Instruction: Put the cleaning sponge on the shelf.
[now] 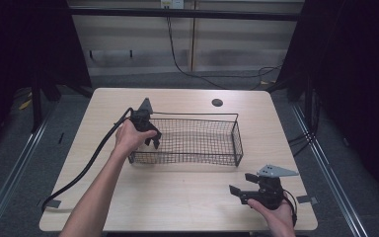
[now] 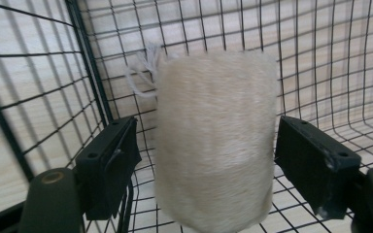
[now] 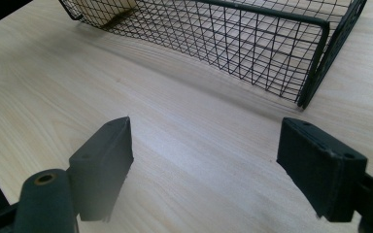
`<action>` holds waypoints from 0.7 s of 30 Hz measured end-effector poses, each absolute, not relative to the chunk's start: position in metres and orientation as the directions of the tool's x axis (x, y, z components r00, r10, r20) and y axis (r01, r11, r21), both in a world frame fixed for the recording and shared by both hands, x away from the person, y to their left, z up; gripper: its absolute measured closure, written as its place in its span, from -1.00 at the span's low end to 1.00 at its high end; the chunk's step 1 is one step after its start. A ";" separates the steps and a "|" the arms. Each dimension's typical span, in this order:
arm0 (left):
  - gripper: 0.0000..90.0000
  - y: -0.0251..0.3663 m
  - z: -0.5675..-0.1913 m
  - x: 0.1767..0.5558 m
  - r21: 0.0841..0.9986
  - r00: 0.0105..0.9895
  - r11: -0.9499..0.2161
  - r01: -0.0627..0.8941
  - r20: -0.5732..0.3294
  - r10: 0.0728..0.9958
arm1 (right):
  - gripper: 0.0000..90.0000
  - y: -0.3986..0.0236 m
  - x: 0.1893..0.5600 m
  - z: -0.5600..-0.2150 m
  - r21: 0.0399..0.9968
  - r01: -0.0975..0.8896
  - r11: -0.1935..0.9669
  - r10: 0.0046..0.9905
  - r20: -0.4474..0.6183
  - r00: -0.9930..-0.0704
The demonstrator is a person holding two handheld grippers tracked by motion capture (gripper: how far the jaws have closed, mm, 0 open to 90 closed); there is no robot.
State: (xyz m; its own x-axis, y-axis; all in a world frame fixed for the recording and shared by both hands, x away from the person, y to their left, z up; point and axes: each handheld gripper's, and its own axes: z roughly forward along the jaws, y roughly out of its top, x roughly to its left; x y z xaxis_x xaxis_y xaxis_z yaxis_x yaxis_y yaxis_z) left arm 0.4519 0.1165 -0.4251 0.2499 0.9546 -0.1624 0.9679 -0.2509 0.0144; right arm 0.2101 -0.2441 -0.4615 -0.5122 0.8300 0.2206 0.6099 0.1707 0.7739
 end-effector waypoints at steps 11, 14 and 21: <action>-0.53 0.123 -0.408 0.448 0.036 0.291 -0.290 0.956 -0.221 0.931 | -0.55 -0.244 0.210 -0.462 0.773 0.611 0.170 0.831 0.221 -0.511; -0.58 0.125 -0.403 0.447 0.049 0.297 -0.295 0.954 -0.241 0.924 | -0.55 -0.244 0.210 -0.462 0.773 0.611 0.171 0.830 0.221 -0.511; -0.59 0.128 -0.390 0.440 0.111 0.324 -0.305 0.946 -0.274 0.905 | -0.55 -0.244 0.211 -0.462 0.773 0.611 0.168 0.832 0.221 -0.508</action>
